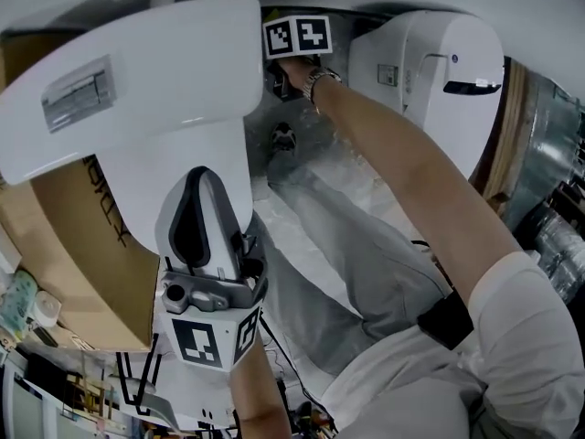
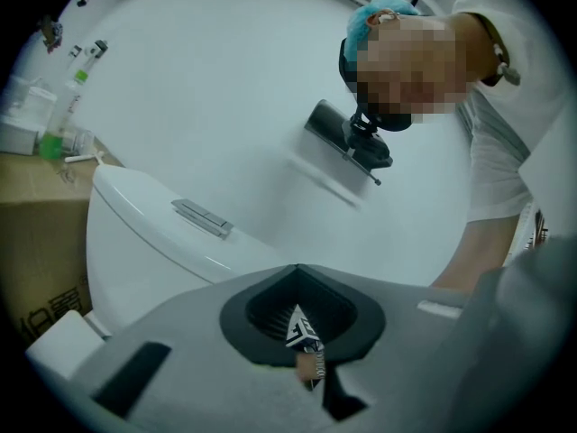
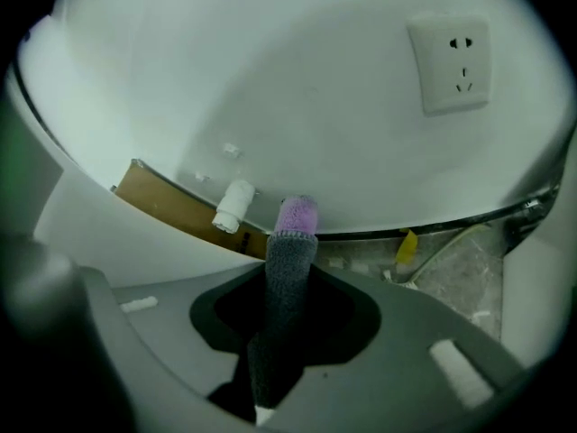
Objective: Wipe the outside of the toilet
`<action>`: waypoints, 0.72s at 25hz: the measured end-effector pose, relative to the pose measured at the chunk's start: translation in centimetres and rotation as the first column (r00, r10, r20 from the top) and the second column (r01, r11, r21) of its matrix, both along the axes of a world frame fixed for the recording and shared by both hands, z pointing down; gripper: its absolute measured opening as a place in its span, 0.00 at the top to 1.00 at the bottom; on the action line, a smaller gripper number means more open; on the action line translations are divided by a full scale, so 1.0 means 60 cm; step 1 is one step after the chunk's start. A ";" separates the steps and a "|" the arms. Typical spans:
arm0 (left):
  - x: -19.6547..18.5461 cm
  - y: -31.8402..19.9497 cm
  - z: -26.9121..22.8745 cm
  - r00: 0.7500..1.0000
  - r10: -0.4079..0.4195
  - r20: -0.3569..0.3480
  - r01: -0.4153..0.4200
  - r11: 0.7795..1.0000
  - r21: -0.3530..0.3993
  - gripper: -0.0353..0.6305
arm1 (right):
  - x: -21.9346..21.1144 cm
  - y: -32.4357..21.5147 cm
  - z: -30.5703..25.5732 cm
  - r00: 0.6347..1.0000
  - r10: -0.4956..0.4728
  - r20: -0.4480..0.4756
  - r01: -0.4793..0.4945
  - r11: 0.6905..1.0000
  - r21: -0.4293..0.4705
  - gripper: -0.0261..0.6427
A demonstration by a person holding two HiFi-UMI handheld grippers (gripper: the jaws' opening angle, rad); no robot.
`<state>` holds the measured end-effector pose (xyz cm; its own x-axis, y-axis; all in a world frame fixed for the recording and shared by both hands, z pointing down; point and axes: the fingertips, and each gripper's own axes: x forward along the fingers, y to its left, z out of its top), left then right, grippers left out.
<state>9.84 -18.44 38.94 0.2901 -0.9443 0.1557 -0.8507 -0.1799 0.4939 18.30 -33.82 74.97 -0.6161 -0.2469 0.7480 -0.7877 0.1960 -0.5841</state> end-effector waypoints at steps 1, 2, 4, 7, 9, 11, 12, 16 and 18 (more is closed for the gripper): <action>0.000 0.000 -0.001 1.000 -0.011 -0.007 0.011 1.000 0.002 0.94 | 0.000 -0.005 -0.012 1.000 0.003 0.027 -0.004 1.000 0.006 0.81; 0.001 0.002 -0.003 1.000 -0.019 -0.013 0.019 1.000 0.003 0.94 | -0.001 -0.009 -0.029 0.998 0.004 0.062 -0.005 1.000 0.014 0.81; 0.010 0.009 -0.008 1.000 -0.016 -0.023 0.016 1.000 -0.001 0.94 | -0.002 -0.013 -0.067 0.991 0.001 0.137 -0.005 1.000 0.030 0.81; 0.034 0.023 -0.019 0.999 0.043 -0.019 -0.043 0.999 -0.004 0.94 | -0.001 -0.014 -0.130 0.976 0.004 0.218 -0.018 0.998 0.063 0.81; 0.051 0.031 -0.030 0.995 0.101 -0.007 -0.101 0.995 0.000 0.94 | -0.001 -0.017 -0.171 0.967 0.014 0.253 -0.037 0.995 0.090 0.81; 0.063 0.039 -0.043 0.989 0.149 0.003 -0.150 0.989 0.006 0.94 | -0.002 -0.018 -0.209 0.959 0.031 0.283 -0.065 0.992 0.110 0.81; 0.068 0.042 -0.051 0.986 0.167 0.005 -0.167 0.986 0.010 0.94 | -0.002 -0.017 -0.228 0.954 0.040 0.297 -0.079 0.990 0.118 0.81; 0.082 0.054 -0.078 0.977 0.214 0.010 -0.214 0.976 0.031 0.94 | 0.001 -0.006 -0.294 0.930 0.062 0.361 -0.120 0.983 0.141 0.81; 0.088 0.060 -0.088 0.971 0.237 0.014 -0.237 0.971 0.040 0.94 | 0.003 0.001 -0.326 0.911 0.074 0.406 -0.146 0.978 0.149 0.81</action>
